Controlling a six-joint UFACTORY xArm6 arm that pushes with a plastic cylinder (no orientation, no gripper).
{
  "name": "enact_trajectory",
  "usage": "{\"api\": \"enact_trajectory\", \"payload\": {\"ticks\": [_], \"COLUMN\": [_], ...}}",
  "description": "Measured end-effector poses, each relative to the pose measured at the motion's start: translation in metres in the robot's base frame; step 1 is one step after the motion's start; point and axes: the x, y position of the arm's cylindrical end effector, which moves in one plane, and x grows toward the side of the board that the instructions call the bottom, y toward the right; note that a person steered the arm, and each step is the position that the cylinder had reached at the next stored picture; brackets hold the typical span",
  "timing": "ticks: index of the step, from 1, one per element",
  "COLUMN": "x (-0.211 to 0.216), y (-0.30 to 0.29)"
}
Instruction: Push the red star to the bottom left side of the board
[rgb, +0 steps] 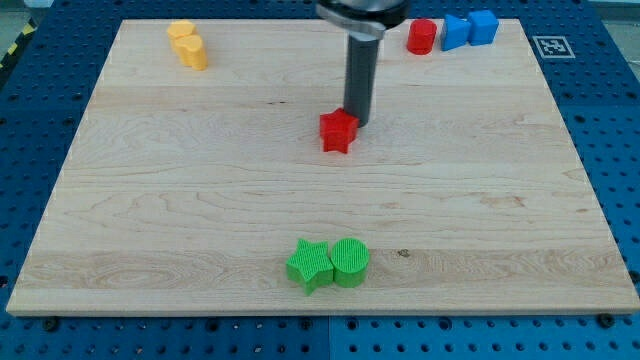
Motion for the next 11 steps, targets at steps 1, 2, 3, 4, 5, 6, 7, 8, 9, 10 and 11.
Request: {"api": "enact_trajectory", "payload": {"ticks": [1,2,3,4,5,6,7,8,9,10,11], "x": [0.025,0.056,0.083,0.11,0.12,0.132,0.155,0.174,0.188,0.194,0.195], "y": [-0.026,-0.043,-0.059,-0.08,-0.09,-0.096,-0.11,-0.128,-0.15,-0.17,-0.161]}}
